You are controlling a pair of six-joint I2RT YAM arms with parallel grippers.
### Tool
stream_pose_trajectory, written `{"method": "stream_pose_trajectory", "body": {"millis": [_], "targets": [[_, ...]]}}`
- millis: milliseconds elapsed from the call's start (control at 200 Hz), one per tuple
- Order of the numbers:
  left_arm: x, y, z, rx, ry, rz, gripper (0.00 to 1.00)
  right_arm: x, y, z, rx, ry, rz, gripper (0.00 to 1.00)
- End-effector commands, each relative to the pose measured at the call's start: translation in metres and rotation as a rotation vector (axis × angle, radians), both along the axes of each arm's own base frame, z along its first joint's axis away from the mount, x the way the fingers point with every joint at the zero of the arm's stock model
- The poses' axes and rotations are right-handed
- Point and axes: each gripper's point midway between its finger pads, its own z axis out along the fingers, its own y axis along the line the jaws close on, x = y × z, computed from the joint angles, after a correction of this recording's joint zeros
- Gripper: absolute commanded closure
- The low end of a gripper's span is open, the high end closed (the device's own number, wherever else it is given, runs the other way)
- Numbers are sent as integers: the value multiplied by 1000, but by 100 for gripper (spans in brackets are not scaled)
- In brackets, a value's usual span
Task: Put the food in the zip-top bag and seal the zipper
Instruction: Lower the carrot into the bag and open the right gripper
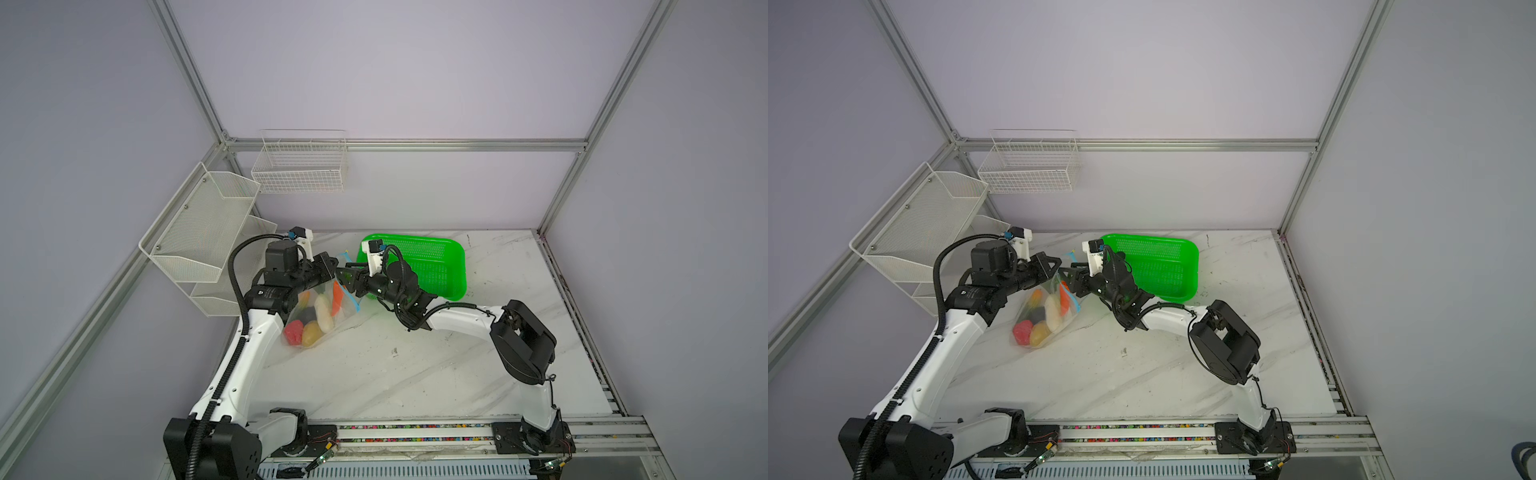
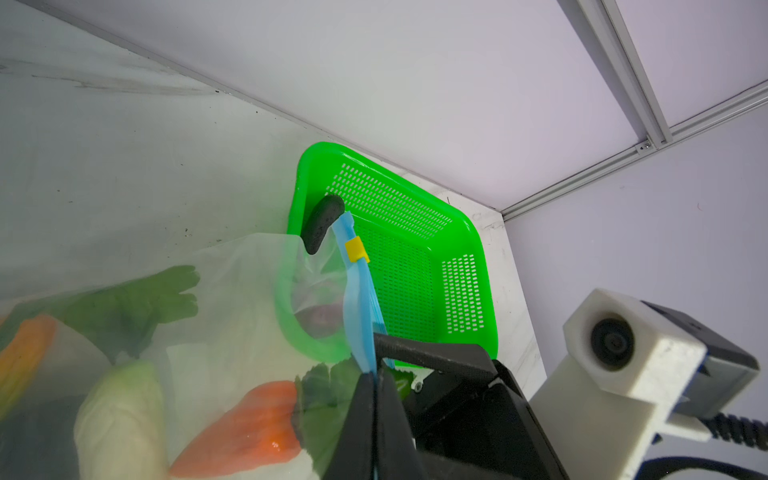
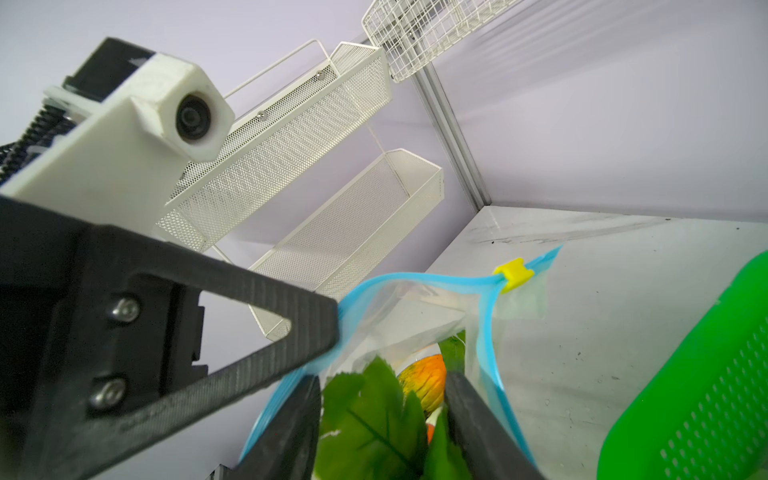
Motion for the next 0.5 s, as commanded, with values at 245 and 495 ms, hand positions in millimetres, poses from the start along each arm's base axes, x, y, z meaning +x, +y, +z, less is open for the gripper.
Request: {"method": "stream_pose_trajectory", "body": {"millis": [245, 495], "targets": [[-5, -2, 10, -8, -50, -17, 100, 25, -44, 41, -142, 75, -133, 38], [-2, -5, 7, -21, -43, -31, 100, 70, -90, 24, -171, 139, -261, 37]]}}
